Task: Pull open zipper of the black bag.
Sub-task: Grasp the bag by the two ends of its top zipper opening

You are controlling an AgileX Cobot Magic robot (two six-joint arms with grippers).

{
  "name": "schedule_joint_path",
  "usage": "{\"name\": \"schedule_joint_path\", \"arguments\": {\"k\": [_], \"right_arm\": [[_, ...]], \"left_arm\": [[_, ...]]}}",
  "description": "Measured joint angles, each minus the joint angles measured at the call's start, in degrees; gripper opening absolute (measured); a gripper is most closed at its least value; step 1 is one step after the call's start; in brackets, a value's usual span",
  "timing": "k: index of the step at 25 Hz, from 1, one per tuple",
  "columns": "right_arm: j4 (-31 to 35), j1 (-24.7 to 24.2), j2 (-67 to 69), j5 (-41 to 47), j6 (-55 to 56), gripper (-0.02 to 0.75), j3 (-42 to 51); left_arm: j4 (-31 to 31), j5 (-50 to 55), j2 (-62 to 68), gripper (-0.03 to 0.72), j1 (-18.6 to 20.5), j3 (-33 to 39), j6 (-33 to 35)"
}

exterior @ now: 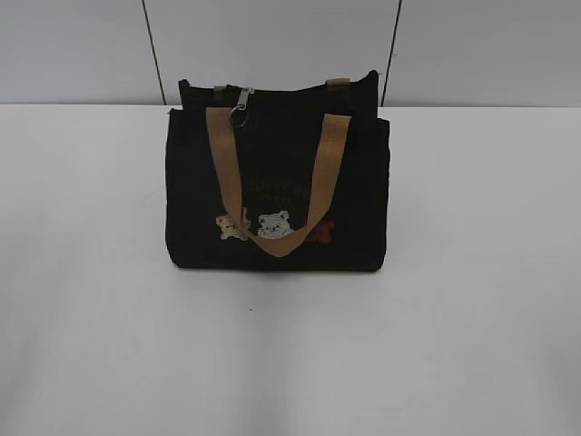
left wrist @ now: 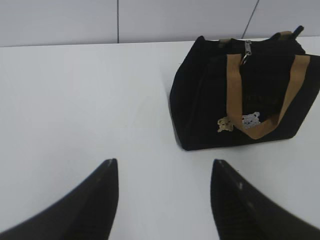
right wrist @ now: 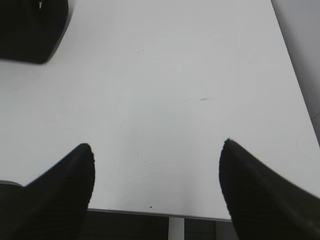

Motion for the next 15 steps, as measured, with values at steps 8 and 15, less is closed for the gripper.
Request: {"name": "schedule_joint_path", "arguments": {"k": [8,15], "right_arm": [[0.0,0.0,0.0,0.0,0.0,0.587,0.0],[0.0,0.0,0.0,0.0,0.0,0.587,0.0]], "left_arm": [[-23.6,-12.0,13.8,0.44,-0.4,3.6,33.3],[-43.9,-12.5,31.6,0.44,-0.6,4.5,61.0]]}}
